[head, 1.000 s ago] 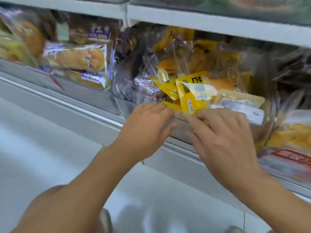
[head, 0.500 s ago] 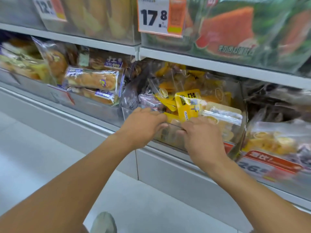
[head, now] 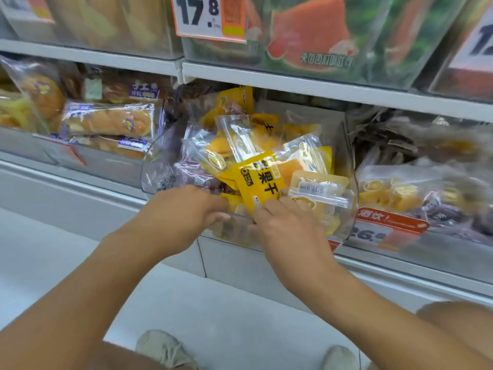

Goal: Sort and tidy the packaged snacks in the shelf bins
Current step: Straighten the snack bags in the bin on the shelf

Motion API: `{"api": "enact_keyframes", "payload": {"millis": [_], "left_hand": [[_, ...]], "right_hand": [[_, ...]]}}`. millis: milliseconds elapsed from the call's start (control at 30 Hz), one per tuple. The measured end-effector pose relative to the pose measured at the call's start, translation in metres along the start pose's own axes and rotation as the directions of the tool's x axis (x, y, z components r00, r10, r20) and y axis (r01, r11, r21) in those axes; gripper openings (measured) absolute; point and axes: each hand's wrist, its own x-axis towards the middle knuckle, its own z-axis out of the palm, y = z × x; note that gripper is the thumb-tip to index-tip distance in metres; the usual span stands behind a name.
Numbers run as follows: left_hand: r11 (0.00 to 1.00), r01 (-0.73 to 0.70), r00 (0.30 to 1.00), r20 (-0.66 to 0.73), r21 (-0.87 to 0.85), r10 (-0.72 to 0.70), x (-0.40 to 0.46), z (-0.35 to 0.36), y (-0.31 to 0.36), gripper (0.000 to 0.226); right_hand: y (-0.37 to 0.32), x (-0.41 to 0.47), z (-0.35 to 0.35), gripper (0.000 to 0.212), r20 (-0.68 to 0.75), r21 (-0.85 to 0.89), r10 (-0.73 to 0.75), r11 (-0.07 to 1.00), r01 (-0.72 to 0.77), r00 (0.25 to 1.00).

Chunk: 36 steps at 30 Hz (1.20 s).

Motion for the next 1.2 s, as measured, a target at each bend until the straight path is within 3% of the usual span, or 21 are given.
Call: {"api": "enact_keyframes", "payload": {"millis": [67,133,200,267,367,433,567,633,800,1000,1200], "left_hand": [[0.998,0.047,0.999,-0.022,0.053,-0.046,-0.004,-0.010,0.008,0.035],[0.998,0.065,0.981,-0.183,0.026,-0.059,-0.010,-0.023,0.022,0.029],[0.985,-0.108,0.883,-0.468,-0.134,0.033,-0.018,-0.037,0.058,0.021],[0.883,-0.366,0.798,-0.587,-0.294,0.135,-0.016,-0.048,0.114,0.016],[0.861,-0.484,0.802,-0.472,-0.158,0.365,0.009,-0.033,0.188,0.011],[0.887,-0.460,0.803,-0.443,-0.033,0.400,0.028,-0.014,0.217,0.029],[0.896,-0.418,0.816,-0.370,0.151,0.444,0.057,0.007,0.249,0.035],[0.888,-0.403,0.816,-0.352,0.222,0.458,0.069,0.010,0.259,0.032],[0.929,-0.303,0.869,-0.338,0.211,0.360,0.075,0.010,0.265,0.021],[0.925,-0.334,0.845,-0.376,0.184,0.380,0.088,0.026,0.254,0.046],[0.911,-0.342,0.808,-0.423,0.230,0.410,0.083,0.014,0.253,0.050]], "right_hand": [[0.001,-0.006,-0.012,0.036,-0.025,0.071,-0.010,0.997,0.011,1.000],[0.009,-0.015,-0.037,0.023,-0.052,0.195,-0.022,0.980,0.032,0.998],[0.030,-0.026,-0.066,0.013,-0.095,0.342,0.095,0.938,-0.057,0.991],[0.070,-0.036,-0.089,0.024,-0.035,0.312,0.282,0.914,-0.258,0.959],[0.137,-0.060,-0.102,0.016,0.105,0.107,0.484,0.863,-0.493,0.869],[0.164,-0.081,-0.102,0.014,0.144,0.078,0.559,0.816,-0.572,0.817],[0.190,-0.115,-0.091,0.032,0.349,0.044,0.470,0.856,-0.515,0.811],[0.200,-0.123,-0.083,0.030,0.329,0.008,0.450,0.878,-0.479,0.830],[0.200,-0.121,-0.058,0.018,0.178,-0.197,0.428,0.898,-0.394,0.886],[0.218,-0.115,-0.051,0.018,0.238,-0.039,0.392,0.918,-0.394,0.889],[0.215,-0.123,-0.054,0.019,0.099,0.031,0.350,0.935,-0.354,0.932]]}}
